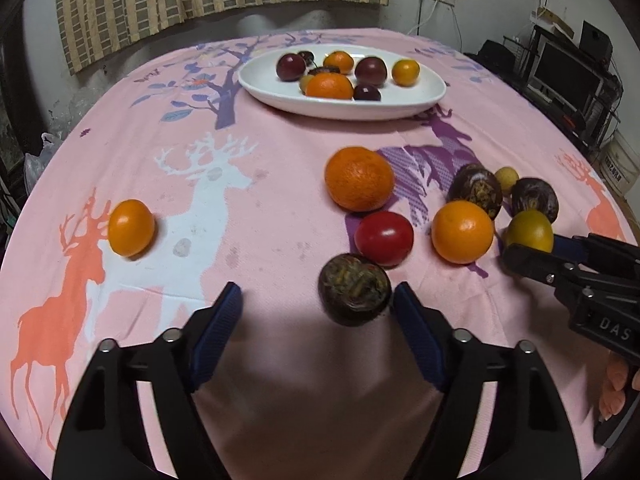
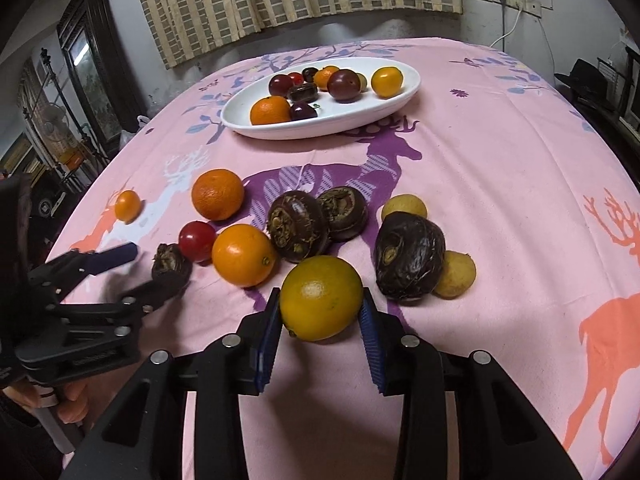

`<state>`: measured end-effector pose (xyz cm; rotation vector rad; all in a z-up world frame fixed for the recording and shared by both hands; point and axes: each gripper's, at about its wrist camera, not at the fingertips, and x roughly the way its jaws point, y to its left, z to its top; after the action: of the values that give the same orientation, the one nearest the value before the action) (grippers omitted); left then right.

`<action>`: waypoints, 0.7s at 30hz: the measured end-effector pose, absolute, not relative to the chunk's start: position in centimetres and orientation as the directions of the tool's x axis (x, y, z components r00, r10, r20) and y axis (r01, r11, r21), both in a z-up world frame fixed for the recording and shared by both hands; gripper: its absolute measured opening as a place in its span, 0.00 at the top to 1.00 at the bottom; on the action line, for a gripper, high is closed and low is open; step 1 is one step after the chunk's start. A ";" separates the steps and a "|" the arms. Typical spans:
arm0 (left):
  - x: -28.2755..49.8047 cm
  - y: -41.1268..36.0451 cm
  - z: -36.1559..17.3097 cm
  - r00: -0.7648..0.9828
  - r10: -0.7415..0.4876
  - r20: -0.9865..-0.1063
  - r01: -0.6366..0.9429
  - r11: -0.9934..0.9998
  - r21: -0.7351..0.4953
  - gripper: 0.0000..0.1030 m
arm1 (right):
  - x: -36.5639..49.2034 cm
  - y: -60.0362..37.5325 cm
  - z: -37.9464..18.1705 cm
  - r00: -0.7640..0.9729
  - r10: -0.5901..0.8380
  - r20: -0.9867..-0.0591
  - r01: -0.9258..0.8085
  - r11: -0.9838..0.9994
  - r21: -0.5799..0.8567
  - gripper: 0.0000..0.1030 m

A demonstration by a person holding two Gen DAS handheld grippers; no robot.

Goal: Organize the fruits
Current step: 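Grasp a yellow lemon with the right tool while the left tool grasps a dark brown round fruit, then lower both fruits onto the white plate and open both tools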

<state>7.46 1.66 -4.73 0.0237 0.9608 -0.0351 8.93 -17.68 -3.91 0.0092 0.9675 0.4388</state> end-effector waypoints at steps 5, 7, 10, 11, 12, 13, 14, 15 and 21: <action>7.6 0.7 -4.8 0.585 -0.014 -0.811 0.044 0.999 0.014 0.51 | 8.0 -17.2 -3.3 0.496 0.383 -0.779 -0.398 0.898 0.188 0.63; 7.5 0.2 -4.5 0.580 -0.026 -0.814 0.058 0.998 0.010 0.64 | 7.8 -17.2 -3.0 0.497 0.395 -0.773 -0.409 0.892 0.193 0.63; 7.3 -0.3 -3.8 0.589 0.000 -0.808 0.063 0.997 0.046 0.64 | 7.5 -17.4 -2.4 0.508 0.422 -0.751 -0.417 0.884 0.214 0.63; 7.3 -0.3 -3.5 0.593 -0.005 -0.805 0.064 0.997 0.041 0.64 | 7.5 -17.5 -2.2 0.513 0.429 -0.744 -0.417 0.882 0.220 0.63; 7.3 -0.1 -2.9 0.600 -0.011 -0.800 0.063 0.997 0.033 0.64 | 7.4 -17.6 -2.0 0.518 0.437 -0.735 -0.418 0.879 0.229 0.63; 7.3 0.0 -2.3 0.610 -0.019 -0.792 0.064 0.998 0.025 0.64 | 7.4 -17.7 -1.8 0.524 0.444 -0.727 -0.418 0.878 0.235 0.63; 7.3 0.2 -1.6 0.620 -0.024 -0.784 0.066 0.998 0.022 0.64 | 7.4 -17.8 -1.4 0.533 0.452 -0.716 -0.419 0.875 0.241 0.63; 7.5 0.3 -0.7 0.635 -0.028 -0.772 0.068 0.998 0.020 0.64 | 7.3 -17.9 -1.0 0.540 0.460 -0.704 -0.421 0.873 0.247 0.63; 11.4 1.3 3.4 0.678 -0.038 -0.734 0.067 0.998 0.010 0.64 | 8.3 -17.4 2.6 0.587 0.488 -0.646 -0.455 0.859 0.236 0.63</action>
<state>11.41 1.26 3.36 0.0371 0.8237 -0.0589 8.31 -17.39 2.57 0.0469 0.7670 0.5499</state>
